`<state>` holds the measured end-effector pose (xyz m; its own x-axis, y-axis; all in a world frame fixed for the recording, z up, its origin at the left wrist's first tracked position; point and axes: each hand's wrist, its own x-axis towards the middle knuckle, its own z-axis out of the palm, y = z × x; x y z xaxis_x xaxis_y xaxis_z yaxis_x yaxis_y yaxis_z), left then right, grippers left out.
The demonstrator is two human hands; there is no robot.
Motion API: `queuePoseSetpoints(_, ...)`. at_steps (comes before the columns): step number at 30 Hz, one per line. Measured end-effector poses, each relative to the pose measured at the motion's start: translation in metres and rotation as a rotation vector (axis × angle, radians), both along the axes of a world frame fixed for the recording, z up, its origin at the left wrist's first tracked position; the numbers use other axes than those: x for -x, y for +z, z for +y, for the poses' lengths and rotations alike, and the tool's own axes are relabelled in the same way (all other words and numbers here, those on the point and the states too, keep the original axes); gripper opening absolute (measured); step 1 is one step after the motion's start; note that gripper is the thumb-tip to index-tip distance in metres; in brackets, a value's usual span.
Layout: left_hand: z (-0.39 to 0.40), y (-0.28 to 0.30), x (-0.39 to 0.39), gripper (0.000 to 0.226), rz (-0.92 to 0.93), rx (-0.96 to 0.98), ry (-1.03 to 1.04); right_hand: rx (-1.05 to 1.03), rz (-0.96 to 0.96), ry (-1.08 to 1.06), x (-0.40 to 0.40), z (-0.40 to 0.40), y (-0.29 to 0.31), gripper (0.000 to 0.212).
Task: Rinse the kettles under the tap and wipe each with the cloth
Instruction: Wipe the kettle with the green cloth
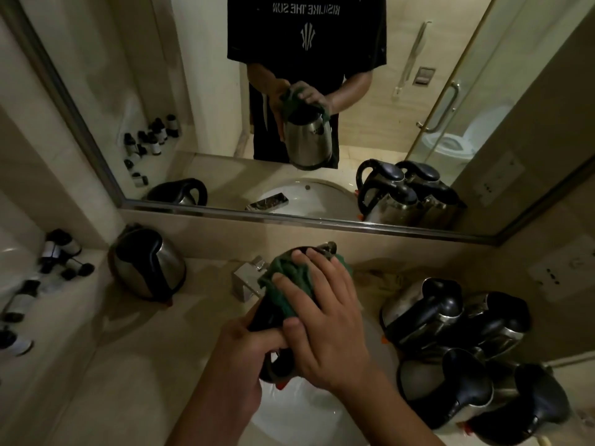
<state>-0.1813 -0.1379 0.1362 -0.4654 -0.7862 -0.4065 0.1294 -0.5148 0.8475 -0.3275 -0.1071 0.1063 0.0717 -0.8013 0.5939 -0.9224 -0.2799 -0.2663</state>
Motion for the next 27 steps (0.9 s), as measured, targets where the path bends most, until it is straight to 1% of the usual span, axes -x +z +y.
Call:
queuePoseSetpoints(2, 0.002, 0.002, -0.002, 0.006, -0.003, 0.006, -0.012, 0.033, -0.045, -0.005, 0.005, 0.009, -0.018, 0.05)
queuePoseSetpoints(3, 0.002, 0.002, -0.003, 0.007, -0.003, 0.009, 0.005, 0.035, -0.097, -0.009, 0.006, 0.014, -0.026, 0.049)
queuePoseSetpoints(4, 0.002, 0.004, -0.004, 0.009, -0.015, 0.009, 0.023, 0.03, -0.186, -0.017, 0.006, 0.017, -0.032, 0.049)
queuePoseSetpoints(6, 0.002, 0.006, -0.006, 0.013, -0.028, 0.031, 0.035, -0.005, -0.465, -0.071, 0.004, 0.02, -0.035, 0.049)
queuePoseSetpoints(7, 0.002, 0.006, -0.006, 0.02, -0.032, 0.044, 0.029, -0.036, -0.619, -0.108, 0.004, 0.018, -0.032, 0.05)
queuePoseSetpoints(8, 0.001, 0.009, -0.005, 0.033, -0.048, 0.041, 0.036, -0.081, -0.731, -0.138, 0.004, 0.016, -0.028, 0.051)
queuePoseSetpoints(9, 0.0, 0.009, -0.005, 0.041, -0.048, 0.033, 0.039, -0.133, -0.771, -0.154, 0.006, 0.012, -0.021, 0.052)
queuePoseSetpoints(10, -0.001, 0.009, -0.005, 0.039, -0.056, 0.038, 0.048, -0.178, -0.735, -0.155, 0.006, 0.008, -0.014, 0.052)
queuePoseSetpoints(12, -0.002, 0.011, -0.004, 0.017, -0.058, 0.071, 0.065, -0.217, -0.554, -0.104, 0.007, 0.001, 0.003, 0.049)
queuePoseSetpoints(13, -0.003, 0.01, -0.005, 0.014, -0.055, 0.088, 0.069, -0.214, -0.469, -0.059, 0.008, -0.005, 0.014, 0.046)
queuePoseSetpoints(15, -0.004, 0.01, -0.005, 0.03, -0.069, 0.117, 0.057, -0.263, -0.335, -0.011, 0.01, -0.02, 0.038, 0.039)
queuePoseSetpoints(16, -0.004, 0.008, -0.005, 0.037, -0.085, 0.115, 0.06, -0.342, -0.291, -0.017, 0.012, -0.03, 0.051, 0.033)
queuePoseSetpoints(17, -0.004, 0.008, -0.004, 0.04, -0.095, 0.11, 0.064, -0.445, -0.266, -0.027, 0.013, -0.041, 0.064, 0.028)
queuePoseSetpoints(19, -0.001, 0.01, -0.001, 0.033, -0.11, 0.106, 0.078, -0.642, -0.193, -0.034, 0.013, -0.063, 0.083, 0.027)
queuePoseSetpoints(20, 0.001, 0.011, 0.001, 0.026, -0.113, 0.098, 0.09, -0.696, -0.109, -0.019, 0.01, -0.071, 0.085, 0.029)
queuePoseSetpoints(21, 0.002, 0.012, 0.002, 0.016, -0.114, 0.082, 0.098, -0.707, -0.011, 0.014, 0.006, -0.075, 0.084, 0.029)
queuePoseSetpoints(22, 0.003, 0.012, 0.002, 0.007, -0.12, 0.066, 0.103, -0.671, 0.075, 0.065, 0.002, -0.075, 0.08, 0.029)
queuePoseSetpoints(23, 0.003, 0.011, 0.001, 0.003, -0.125, 0.058, 0.105, -0.59, 0.124, 0.123, -0.001, -0.07, 0.076, 0.028)
queuePoseSetpoints(25, 0.001, 0.011, -0.002, 0.005, -0.128, 0.068, 0.083, -0.419, 0.128, 0.206, 0.001, -0.051, 0.063, 0.029)
queuePoseSetpoints(27, 0.0, 0.01, -0.005, 0.014, -0.1, 0.079, 0.052, -0.297, 0.126, 0.217, 0.009, -0.03, 0.041, 0.04)
